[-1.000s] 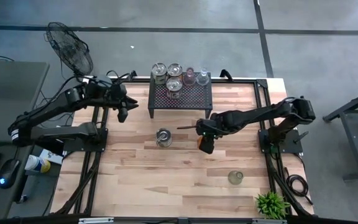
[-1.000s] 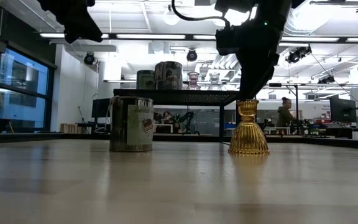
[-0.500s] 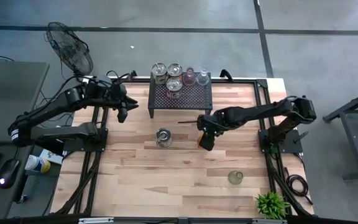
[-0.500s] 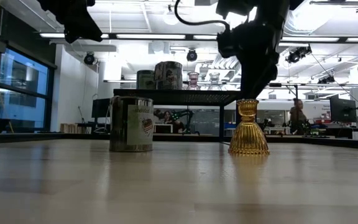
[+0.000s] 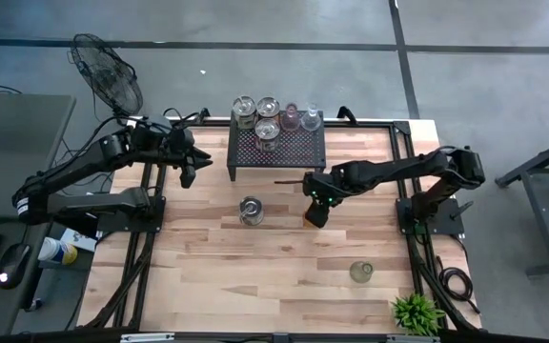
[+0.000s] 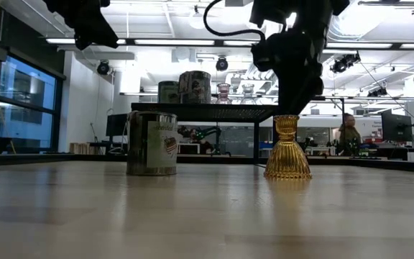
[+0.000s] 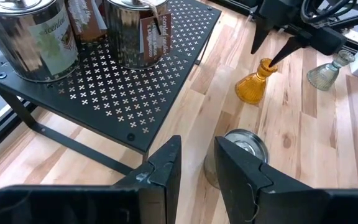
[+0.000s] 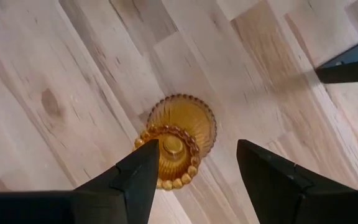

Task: Pick & Place candle stick holders
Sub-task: Put the yellow candle holder on the shelf

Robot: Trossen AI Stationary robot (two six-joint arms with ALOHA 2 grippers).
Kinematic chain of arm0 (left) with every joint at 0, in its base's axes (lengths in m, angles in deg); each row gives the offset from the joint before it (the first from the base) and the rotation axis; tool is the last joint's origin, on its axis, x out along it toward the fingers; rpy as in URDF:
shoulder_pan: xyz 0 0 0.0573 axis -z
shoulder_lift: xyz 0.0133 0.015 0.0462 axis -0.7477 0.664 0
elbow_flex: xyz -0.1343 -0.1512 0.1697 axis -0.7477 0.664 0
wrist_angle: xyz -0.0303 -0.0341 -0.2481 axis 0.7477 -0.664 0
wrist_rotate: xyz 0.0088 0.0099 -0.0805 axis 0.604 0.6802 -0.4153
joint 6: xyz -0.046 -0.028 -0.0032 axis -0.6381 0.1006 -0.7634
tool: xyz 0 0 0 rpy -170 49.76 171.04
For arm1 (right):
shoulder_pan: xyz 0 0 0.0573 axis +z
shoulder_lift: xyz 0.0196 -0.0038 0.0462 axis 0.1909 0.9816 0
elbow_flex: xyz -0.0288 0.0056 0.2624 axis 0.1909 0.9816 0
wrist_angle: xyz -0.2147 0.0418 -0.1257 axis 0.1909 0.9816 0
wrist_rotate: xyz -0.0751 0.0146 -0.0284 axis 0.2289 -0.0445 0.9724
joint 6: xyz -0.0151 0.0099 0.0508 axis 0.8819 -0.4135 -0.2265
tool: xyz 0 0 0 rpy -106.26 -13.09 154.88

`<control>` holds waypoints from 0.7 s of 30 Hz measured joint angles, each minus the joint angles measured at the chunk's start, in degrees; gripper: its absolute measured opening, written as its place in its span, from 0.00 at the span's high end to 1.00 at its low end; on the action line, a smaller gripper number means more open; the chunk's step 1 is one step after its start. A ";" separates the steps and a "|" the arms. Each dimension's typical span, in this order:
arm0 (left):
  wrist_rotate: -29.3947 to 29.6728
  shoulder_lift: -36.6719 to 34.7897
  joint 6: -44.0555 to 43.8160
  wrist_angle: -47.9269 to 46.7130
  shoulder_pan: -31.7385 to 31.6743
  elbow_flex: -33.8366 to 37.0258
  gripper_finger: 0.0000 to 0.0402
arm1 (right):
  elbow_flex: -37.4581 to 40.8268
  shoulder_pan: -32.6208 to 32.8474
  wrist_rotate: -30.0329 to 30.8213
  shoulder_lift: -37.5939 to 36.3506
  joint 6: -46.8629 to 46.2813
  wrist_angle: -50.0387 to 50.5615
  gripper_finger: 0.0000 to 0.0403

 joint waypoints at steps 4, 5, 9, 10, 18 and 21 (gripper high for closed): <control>-0.02 0.00 0.14 0.01 0.00 0.00 0.77 | 1.31 0.00 0.05 0.09 -0.55 -0.60 0.48; -0.02 0.00 0.14 0.01 0.00 0.00 0.77 | 1.46 0.00 -0.11 0.09 -0.67 -0.49 0.48; -0.02 0.00 0.16 0.01 0.00 0.00 0.77 | 2.28 0.00 0.09 0.09 -0.70 -1.30 0.48; -0.02 0.00 0.16 0.01 0.00 0.00 0.77 | 2.45 0.00 0.10 0.09 -0.69 -1.52 0.48; 0.00 0.00 0.16 0.01 0.00 -0.02 0.77 | 5.02 0.02 -1.26 0.09 -1.90 -5.77 0.54; 0.00 0.00 0.17 0.01 -0.02 -0.02 0.77 | 5.02 0.00 -1.92 0.09 -1.97 -6.23 0.62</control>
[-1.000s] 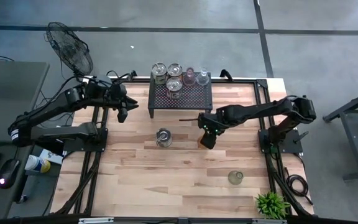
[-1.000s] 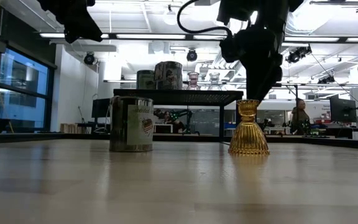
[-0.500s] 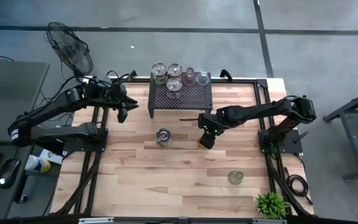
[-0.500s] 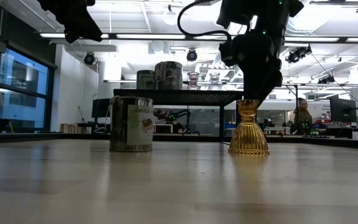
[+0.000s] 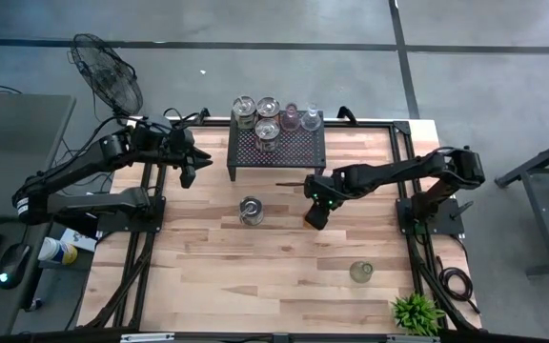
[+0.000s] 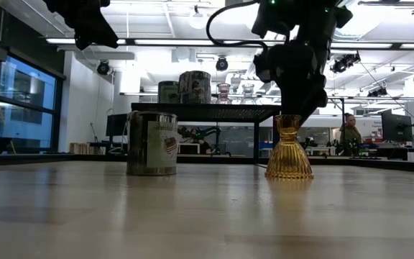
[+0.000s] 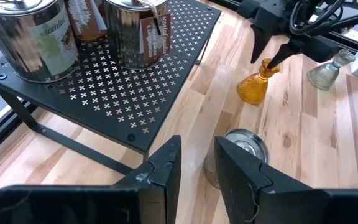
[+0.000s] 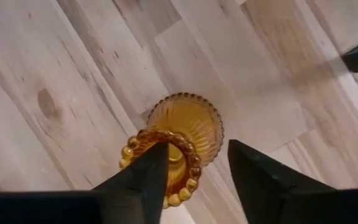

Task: Pick & Place candle stick holders
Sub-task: Put the yellow candle holder on the shelf

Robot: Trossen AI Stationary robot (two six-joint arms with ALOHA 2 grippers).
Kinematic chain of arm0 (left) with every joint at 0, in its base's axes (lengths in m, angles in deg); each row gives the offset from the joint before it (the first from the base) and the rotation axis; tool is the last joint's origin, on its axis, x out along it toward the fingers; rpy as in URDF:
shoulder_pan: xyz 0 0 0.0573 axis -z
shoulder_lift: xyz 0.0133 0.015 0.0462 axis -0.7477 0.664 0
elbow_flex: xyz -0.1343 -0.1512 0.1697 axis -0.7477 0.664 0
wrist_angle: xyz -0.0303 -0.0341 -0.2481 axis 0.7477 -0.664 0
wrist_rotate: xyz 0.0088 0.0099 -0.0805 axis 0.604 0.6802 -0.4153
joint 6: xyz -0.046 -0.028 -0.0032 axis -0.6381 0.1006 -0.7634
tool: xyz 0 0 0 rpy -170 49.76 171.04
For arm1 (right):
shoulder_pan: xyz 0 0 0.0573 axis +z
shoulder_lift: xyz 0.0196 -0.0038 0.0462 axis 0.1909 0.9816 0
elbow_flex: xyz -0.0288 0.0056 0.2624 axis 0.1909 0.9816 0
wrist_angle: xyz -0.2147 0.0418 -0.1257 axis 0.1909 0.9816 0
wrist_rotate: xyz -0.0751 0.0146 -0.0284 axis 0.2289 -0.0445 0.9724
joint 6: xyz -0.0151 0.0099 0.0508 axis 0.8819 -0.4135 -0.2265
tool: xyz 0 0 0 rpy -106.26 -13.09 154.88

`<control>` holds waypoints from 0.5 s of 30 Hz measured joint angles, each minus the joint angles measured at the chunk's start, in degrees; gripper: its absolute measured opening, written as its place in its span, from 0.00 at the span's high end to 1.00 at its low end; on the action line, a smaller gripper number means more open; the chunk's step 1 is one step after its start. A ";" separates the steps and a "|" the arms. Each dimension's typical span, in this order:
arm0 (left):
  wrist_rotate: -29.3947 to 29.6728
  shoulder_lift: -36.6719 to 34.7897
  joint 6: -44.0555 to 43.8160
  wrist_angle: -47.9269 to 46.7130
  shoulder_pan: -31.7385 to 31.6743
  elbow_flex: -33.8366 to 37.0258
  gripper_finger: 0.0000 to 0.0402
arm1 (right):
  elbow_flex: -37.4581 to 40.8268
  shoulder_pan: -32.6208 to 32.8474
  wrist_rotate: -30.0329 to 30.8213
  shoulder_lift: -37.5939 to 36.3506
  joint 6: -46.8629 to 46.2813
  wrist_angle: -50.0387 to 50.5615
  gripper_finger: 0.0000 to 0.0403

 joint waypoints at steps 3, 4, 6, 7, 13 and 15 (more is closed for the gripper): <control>0.02 0.02 0.43 0.00 0.00 0.00 0.77 | 0.00 -0.19 -1.00 0.00 0.24 0.00 0.70; 0.02 0.02 0.44 0.00 0.02 0.00 0.77 | 0.00 -0.31 -1.61 0.00 0.24 0.04 0.74; 0.02 0.02 0.45 0.00 0.00 0.00 0.77 | 0.00 -0.62 -2.73 0.00 0.25 0.03 0.80; 0.02 0.02 0.43 0.00 0.01 -0.02 0.77 | 0.00 -0.72 -3.20 0.00 0.26 0.04 0.83; 0.04 0.02 0.43 0.00 0.02 -0.04 0.77 | -0.02 -1.03 -5.01 -0.11 0.28 0.22 0.95; 0.02 0.02 0.45 0.00 0.02 -0.04 0.77 | -0.04 -1.03 -5.24 -0.11 0.31 0.13 0.95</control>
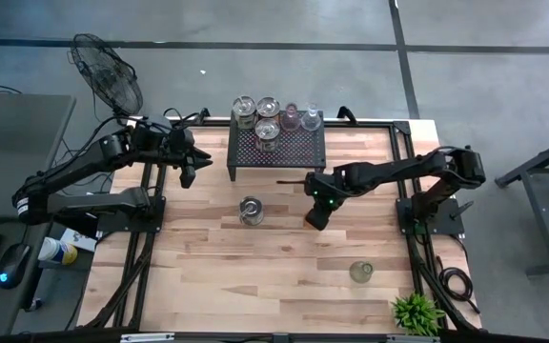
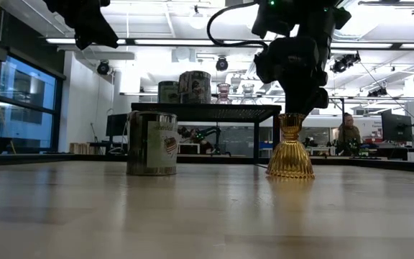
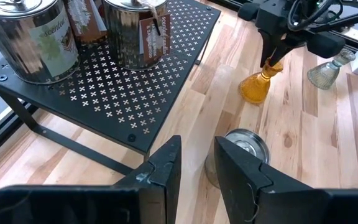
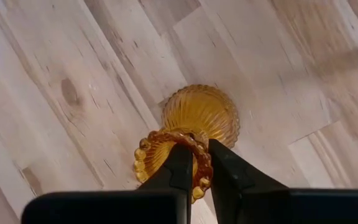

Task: Pick & Place candle stick holders
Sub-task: Put the yellow candle holder on the shelf

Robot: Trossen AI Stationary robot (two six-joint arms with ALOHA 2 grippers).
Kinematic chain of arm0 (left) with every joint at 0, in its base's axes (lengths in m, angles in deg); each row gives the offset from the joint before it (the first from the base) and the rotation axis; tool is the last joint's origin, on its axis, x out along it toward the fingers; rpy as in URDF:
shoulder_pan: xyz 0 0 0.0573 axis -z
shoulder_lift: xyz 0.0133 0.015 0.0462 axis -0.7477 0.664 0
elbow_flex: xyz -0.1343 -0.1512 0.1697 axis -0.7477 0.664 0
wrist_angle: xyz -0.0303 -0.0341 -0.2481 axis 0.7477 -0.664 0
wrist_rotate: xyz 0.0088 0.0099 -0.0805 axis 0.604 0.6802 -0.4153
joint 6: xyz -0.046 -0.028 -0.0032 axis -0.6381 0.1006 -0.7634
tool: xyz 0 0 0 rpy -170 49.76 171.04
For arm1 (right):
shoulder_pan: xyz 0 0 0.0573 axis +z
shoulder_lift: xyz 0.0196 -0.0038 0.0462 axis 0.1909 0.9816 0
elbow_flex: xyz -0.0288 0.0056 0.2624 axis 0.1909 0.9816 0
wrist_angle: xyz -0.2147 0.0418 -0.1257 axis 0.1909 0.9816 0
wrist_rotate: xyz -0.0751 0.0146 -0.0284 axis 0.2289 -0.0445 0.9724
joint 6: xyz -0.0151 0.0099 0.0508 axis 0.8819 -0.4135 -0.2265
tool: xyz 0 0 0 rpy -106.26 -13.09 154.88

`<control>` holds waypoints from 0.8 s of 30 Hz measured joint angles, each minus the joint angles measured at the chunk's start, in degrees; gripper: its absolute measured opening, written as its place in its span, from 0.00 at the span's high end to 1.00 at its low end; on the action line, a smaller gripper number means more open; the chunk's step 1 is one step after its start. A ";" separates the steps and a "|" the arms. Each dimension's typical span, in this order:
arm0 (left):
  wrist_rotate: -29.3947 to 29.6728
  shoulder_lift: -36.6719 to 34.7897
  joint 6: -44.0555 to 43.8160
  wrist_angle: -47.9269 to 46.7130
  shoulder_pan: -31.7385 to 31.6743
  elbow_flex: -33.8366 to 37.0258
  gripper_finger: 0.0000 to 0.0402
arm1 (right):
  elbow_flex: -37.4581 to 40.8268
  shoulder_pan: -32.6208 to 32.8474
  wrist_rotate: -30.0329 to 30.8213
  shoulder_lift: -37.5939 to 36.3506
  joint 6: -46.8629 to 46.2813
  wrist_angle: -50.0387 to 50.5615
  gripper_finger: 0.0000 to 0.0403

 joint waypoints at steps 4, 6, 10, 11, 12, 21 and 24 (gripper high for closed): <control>0.02 0.00 0.20 0.00 -0.01 0.00 0.77 | 0.00 -0.02 -0.70 -0.14 -0.90 0.01 0.95; 0.02 0.00 0.22 0.00 -0.02 0.00 0.77 | 0.02 0.00 -1.21 -0.37 -1.79 0.05 0.95; 0.02 0.00 0.53 0.02 -0.02 0.00 0.77 | -1.78 0.00 -2.62 -1.35 -2.75 2.24 0.95; 0.02 0.00 0.56 0.02 -0.02 0.00 0.77 | -2.59 0.00 -3.11 -1.55 -2.97 2.63 0.95; 0.02 0.00 0.59 0.02 0.00 0.00 0.77 | -3.50 0.00 -3.75 -1.74 -3.20 3.30 0.95; 0.04 0.00 1.51 0.02 0.00 0.00 0.77 | -16.14 -1.90 -7.53 -1.99 -3.08 15.50 0.95; 0.04 0.00 1.51 0.02 -0.01 0.00 0.77 | -22.23 -3.24 -6.65 -1.99 -2.09 20.35 0.95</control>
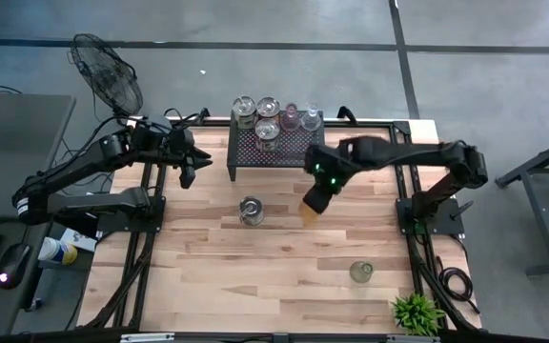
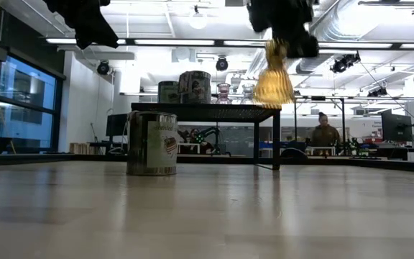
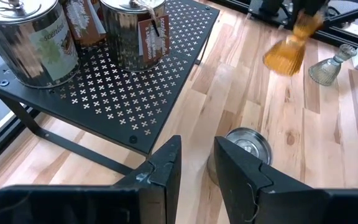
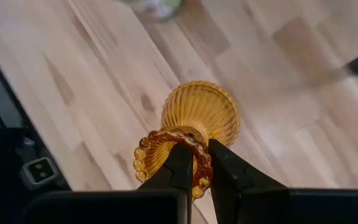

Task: Pick & Place candle stick holders
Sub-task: Put the yellow candle holder on the shelf

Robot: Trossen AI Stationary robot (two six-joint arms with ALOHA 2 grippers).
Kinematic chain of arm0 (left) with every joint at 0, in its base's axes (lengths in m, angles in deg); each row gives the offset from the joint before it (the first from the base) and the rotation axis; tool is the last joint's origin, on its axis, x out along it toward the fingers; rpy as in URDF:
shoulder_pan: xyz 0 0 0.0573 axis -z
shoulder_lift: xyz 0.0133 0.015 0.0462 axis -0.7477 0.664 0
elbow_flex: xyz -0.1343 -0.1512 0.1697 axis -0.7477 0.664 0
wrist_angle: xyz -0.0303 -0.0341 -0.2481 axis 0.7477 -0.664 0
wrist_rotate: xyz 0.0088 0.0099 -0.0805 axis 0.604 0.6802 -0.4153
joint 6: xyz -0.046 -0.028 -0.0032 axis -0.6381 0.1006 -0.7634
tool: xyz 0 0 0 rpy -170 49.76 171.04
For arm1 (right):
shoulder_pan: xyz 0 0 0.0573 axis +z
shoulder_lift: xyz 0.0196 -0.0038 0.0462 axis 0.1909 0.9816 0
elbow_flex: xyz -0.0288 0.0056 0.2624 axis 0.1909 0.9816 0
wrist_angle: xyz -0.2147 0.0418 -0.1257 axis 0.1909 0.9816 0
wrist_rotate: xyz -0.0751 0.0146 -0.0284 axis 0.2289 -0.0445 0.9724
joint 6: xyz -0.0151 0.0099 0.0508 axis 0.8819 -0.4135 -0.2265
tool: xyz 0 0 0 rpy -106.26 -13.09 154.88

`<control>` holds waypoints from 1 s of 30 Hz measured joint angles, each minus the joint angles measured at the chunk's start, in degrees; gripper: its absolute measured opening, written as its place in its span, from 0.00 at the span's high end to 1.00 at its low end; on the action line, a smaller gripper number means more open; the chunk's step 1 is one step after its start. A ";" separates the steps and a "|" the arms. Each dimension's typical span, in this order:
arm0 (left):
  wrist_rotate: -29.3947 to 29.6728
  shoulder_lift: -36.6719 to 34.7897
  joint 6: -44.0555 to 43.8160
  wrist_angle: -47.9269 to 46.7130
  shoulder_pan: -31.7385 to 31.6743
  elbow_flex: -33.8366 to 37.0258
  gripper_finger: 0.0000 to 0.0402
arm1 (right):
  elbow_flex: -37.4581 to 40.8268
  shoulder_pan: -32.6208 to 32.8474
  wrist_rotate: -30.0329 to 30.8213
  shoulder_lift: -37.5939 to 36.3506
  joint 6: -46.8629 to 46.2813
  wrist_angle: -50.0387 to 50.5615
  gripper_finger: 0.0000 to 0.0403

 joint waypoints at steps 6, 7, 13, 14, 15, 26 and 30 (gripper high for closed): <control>0.00 0.00 0.00 0.00 -0.01 0.00 0.77 | -10.53 -3.66 2.86 -0.07 1.93 6.17 0.95; 0.00 0.00 0.00 0.00 -0.01 0.00 0.77 | -11.74 -4.36 3.62 -0.07 2.30 6.58 0.95; 0.00 0.00 -0.01 0.00 -0.01 0.00 0.77 | -15.87 -8.92 6.62 -0.04 3.75 6.89 0.95; -0.02 0.00 -0.01 0.00 -0.01 0.00 0.77 | -16.10 -9.61 6.80 -0.04 3.75 6.64 0.95; -0.01 0.00 -0.02 0.00 -0.01 0.00 0.77 | -16.27 -10.27 6.80 -0.04 3.79 6.26 0.95; -0.04 0.00 -0.24 0.00 -0.01 0.00 0.77 | -23.27 -16.13 6.27 2.19 7.13 3.59 0.95; -0.04 0.00 -0.24 0.00 -0.01 0.00 0.77 | -27.94 -17.86 6.13 5.42 9.92 3.73 0.95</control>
